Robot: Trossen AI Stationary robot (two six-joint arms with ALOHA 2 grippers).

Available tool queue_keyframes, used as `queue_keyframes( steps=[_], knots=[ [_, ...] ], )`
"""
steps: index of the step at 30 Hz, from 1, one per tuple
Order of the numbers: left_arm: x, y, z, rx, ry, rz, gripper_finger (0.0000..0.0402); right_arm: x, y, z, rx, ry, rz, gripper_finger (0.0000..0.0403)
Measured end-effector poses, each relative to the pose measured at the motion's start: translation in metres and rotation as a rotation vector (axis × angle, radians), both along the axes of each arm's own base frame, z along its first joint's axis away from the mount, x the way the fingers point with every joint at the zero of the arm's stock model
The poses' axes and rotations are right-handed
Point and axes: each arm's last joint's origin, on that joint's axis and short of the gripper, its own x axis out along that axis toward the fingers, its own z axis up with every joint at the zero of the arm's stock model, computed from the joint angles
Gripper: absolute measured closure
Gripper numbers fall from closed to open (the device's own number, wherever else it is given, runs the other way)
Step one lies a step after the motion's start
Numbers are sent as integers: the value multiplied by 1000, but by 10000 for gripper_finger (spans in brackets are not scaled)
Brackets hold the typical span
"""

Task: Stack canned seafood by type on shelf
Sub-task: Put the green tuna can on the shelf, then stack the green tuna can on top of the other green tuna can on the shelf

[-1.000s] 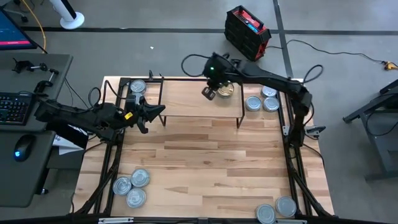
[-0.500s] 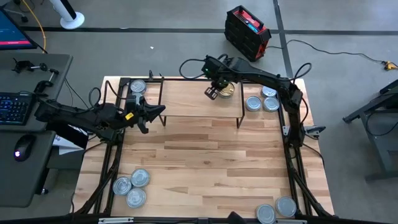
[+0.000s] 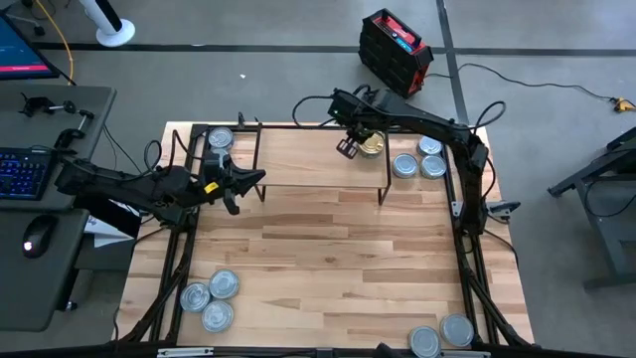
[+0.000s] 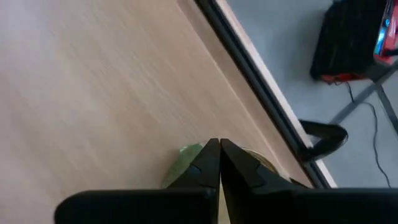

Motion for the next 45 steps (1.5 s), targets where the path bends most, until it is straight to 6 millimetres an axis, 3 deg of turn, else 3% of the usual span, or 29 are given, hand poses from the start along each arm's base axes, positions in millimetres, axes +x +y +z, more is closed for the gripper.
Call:
queue_keyframes(
  steps=[6, 11, 14, 18, 22, 25, 30, 33, 36, 38, 41, 45],
  knots=[
    [1, -1, -6, 25, 66, -27, 401, -7, 40, 45, 77, -255, 138, 403],
    [2, -5, -13, 41, 139, -167, 401, -5, 114, 56, 174, -313, 335, 403],
    [2, -6, -16, 44, 174, -193, 401, -2, 167, 40, 234, -288, 400, 403],
    [1, -5, -17, 46, 177, -195, 401, -10, 228, -3, 350, -188, 336, 403],
    [2, -6, -17, 80, 188, -199, 401, -27, 270, -46, 471, -78, 229, 403],
    [2, -6, -18, 97, 201, -229, 401, -33, 295, -64, 550, -77, 237, 403],
    [2, -14, -26, -3, 262, -314, 401, -31, 311, -74, 577, -165, 310, 403],
    [3, -34, -46, -89, 488, -406, 401, -34, 308, -77, 534, -127, 364, 403],
    [8, -58, -60, -171, 728, -370, 401, -40, 304, -78, 480, -49, 445, 403],
    [12, -70, -60, -241, 867, -277, 401, -46, 302, -77, 441, -1, 486, 403],
    [14, -74, -66, -351, 1141, 24, 401, -54, 299, -71, 386, 28, 531, 403],
    [14, -73, -71, -460, 1297, 439, 401, -64, 294, -56, 317, -4, 564, 403]
  ],
)
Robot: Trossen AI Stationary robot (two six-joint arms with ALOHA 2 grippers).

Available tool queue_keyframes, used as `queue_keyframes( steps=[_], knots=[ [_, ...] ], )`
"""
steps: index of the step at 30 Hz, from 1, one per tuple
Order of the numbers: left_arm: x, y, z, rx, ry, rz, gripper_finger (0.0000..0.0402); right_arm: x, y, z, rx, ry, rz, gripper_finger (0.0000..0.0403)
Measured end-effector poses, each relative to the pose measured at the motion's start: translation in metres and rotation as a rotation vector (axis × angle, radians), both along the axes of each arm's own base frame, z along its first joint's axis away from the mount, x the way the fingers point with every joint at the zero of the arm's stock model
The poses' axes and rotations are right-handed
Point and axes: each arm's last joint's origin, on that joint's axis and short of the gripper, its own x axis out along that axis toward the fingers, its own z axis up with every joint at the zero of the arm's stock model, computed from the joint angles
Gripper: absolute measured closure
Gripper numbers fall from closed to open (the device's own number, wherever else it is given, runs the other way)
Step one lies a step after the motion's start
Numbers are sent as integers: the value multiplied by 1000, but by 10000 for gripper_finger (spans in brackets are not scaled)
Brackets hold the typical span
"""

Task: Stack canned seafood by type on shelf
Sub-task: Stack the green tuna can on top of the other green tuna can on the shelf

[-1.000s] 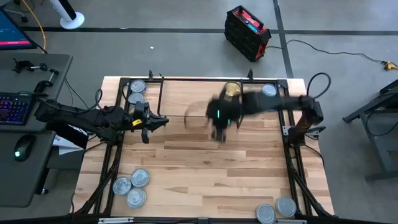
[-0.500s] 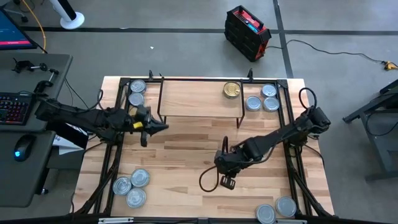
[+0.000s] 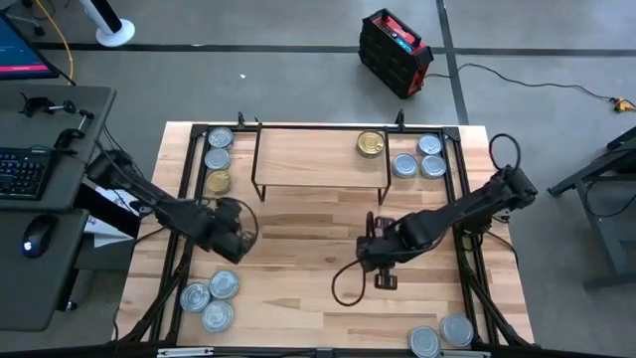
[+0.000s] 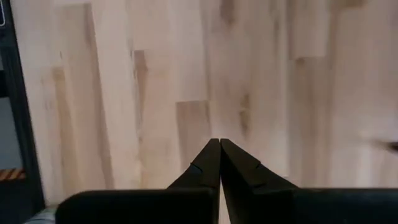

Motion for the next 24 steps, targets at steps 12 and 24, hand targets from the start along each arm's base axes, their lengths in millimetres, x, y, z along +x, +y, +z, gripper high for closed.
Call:
queue_keyframes(
  steps=[12, 24],
  knots=[
    [2, 61, -47, 271, 68, 605, 401, -28, -12, 43, 17, -166, -152, 403],
    [-10, 109, -65, 492, 12, 803, 401, -27, 6, 50, 168, -258, -302, 403]
  ],
)
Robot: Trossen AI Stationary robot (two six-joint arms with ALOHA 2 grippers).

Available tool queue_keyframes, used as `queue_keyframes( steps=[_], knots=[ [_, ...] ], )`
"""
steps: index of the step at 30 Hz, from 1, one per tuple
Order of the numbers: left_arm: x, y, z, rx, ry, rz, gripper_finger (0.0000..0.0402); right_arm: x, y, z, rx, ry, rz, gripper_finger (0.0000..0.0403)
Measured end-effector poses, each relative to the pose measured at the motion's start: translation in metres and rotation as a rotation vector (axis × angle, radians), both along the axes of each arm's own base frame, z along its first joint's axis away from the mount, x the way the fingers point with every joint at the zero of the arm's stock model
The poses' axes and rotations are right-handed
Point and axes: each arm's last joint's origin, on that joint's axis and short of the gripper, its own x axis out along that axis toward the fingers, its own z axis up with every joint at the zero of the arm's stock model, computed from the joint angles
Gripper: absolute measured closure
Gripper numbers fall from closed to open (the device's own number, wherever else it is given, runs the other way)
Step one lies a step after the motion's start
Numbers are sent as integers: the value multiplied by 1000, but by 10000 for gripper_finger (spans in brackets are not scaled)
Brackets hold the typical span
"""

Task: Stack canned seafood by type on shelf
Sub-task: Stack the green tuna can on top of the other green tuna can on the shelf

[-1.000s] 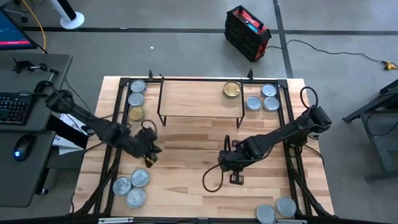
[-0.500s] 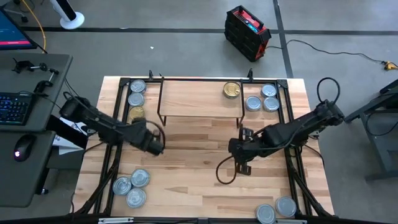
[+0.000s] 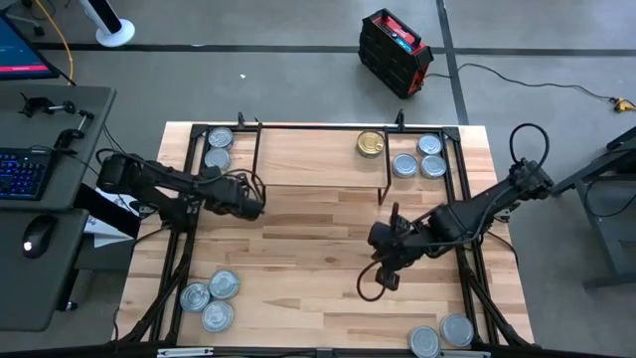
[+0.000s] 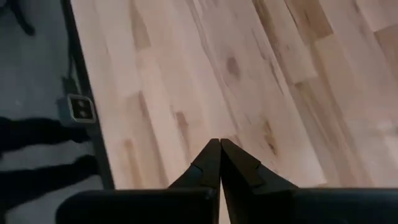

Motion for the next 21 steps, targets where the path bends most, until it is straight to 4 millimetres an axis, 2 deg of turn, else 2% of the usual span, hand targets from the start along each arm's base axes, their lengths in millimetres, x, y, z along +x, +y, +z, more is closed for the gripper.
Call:
queue_keyframes(
  steps=[7, 11, 21],
  knots=[
    [-3, 15, -15, 17, -77, 79, 401, 7, 3, 5, 67, -83, -37, 403],
    [-9, 18, -21, 25, -55, 98, 401, 7, 4, 5, 86, -85, -64, 403],
    [-14, 26, -41, -30, -54, 50, 401, 8, 4, 6, 83, -93, -79, 403]
  ],
)
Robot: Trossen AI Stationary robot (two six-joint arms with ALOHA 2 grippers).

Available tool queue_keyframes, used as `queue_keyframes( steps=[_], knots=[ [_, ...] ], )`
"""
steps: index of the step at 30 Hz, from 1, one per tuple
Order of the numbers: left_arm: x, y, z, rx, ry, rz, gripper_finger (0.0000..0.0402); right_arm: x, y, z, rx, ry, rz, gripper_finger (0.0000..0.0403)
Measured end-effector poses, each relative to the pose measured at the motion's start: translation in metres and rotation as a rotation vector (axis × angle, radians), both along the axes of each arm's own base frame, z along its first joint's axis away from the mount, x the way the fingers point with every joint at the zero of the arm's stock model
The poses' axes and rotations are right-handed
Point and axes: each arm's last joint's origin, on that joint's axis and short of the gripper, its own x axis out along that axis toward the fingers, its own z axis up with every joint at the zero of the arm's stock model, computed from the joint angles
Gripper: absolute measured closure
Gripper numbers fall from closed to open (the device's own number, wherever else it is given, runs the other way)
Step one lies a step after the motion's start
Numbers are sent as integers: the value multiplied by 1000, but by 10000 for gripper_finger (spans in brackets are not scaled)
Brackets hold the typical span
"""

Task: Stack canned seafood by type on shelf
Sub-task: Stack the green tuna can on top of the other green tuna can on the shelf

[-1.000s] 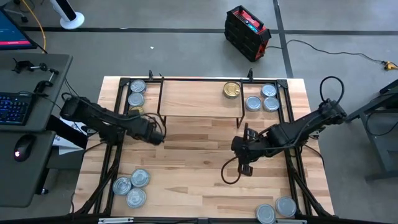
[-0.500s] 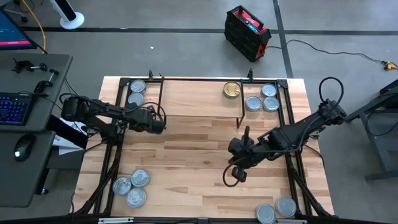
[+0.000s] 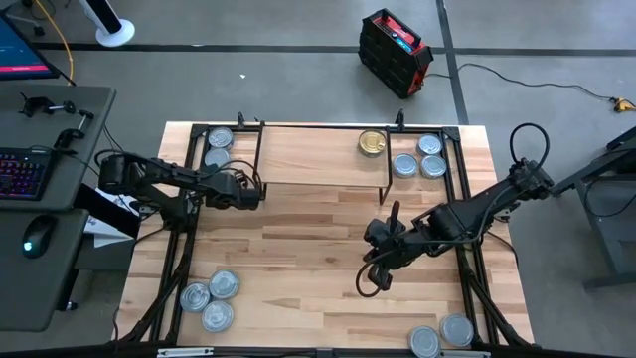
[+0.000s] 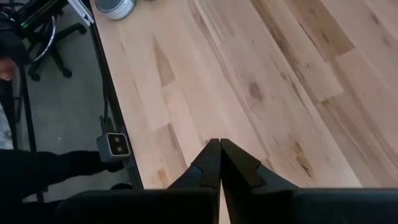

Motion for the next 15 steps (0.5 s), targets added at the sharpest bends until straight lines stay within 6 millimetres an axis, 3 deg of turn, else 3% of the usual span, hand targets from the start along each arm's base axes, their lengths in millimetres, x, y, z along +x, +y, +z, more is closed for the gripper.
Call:
queue_keyframes(
  steps=[7, 15],
  knots=[
    [-6, -2, -9, -45, -8, 14, 401, 0, 0, 0, -5, -3, 0, 403],
    [3, -21, -7, -159, 50, -183, 402, 0, 0, 0, -36, -9, 37, 403]
  ],
)
